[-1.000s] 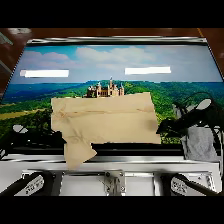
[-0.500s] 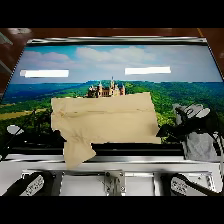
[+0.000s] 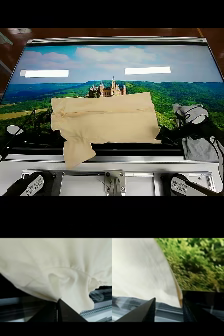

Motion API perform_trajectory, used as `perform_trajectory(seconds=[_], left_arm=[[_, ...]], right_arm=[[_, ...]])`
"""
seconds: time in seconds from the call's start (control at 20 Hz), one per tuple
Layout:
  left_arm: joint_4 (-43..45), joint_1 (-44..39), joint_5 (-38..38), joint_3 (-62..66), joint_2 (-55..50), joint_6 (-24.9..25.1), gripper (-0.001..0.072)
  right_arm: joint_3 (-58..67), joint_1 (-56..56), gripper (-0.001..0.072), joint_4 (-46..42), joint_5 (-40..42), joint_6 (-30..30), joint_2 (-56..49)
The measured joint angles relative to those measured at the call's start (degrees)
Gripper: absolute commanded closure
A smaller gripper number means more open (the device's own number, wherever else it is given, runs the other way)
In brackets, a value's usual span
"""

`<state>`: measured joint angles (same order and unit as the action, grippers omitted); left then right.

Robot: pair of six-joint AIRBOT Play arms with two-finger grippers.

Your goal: Fold the shirts.

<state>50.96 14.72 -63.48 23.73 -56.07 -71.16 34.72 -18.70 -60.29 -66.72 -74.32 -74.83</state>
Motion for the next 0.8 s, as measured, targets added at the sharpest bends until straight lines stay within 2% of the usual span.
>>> perform_trajectory(seconds=[0.1, 0.2, 0.6, 0.8], left_arm=[[0.0, 0.0, 0.15, 0.0, 0.0, 0.02, 0.067], [-0.02, 0.0, 0.33, 0.0, 0.0, 0.02, 0.067], [0.0, 0.0, -0.09, 5.86, 0.52, 2.89, 0.067], [-0.07, 0.0, 0.24, 12.57, 0.76, 4.39, 0.0671]], right_arm=[[-0.33, 1.14, 0.0296, 1.97, 1.6, 0.2, 0.02], [-0.52, 3.23, 0.0653, 2.45, 3.85, 0.81, -0.02], [8.7, 8.13, 0.0651, 4.74, -0.28, 3.34, 0.02], [15.26, 14.56, 0.0651, 4.87, 3.63, 1.09, 0.02]])
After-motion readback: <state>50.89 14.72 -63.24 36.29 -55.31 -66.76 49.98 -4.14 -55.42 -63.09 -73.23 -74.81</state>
